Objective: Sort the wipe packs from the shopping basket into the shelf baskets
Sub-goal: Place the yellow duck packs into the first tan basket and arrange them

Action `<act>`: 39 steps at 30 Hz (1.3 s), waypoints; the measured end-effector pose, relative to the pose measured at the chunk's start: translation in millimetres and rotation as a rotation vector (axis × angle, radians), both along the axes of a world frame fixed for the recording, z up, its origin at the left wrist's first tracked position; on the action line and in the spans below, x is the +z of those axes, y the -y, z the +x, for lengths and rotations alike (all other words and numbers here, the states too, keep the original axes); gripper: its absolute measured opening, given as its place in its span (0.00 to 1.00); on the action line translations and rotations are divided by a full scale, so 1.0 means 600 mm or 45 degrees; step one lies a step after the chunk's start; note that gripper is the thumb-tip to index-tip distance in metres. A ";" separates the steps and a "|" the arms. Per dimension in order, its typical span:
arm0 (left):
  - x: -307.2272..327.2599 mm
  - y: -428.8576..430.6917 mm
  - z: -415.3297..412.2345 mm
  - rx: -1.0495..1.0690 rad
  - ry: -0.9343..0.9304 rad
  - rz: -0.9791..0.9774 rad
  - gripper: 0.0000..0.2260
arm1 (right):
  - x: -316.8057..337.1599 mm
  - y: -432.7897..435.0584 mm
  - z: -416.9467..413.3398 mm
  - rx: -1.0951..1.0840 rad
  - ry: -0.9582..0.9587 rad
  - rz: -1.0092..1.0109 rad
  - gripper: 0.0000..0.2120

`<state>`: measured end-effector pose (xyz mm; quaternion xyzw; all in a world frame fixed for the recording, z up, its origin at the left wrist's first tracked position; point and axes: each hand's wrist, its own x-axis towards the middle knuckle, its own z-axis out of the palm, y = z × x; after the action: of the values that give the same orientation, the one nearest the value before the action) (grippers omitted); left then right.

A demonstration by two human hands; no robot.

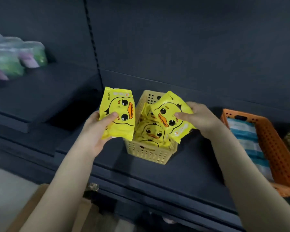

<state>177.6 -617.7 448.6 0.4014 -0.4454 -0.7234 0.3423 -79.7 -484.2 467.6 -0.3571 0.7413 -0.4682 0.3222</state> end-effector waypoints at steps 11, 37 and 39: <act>-0.032 0.133 -0.057 -0.138 0.027 0.062 0.14 | -0.101 0.199 -0.053 0.687 -0.608 0.878 0.37; -0.082 0.234 -0.107 -0.433 0.005 0.212 0.09 | -0.131 0.168 0.030 0.231 -0.655 0.734 0.34; -0.084 0.231 -0.109 -0.433 0.004 0.217 0.09 | -0.139 0.162 0.041 0.259 -0.603 0.772 0.39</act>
<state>112.1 -756.1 398.4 0.3489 -0.4446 -0.8053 0.1792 -55.2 -581.7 384.1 -0.4156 0.8604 -0.0986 0.2778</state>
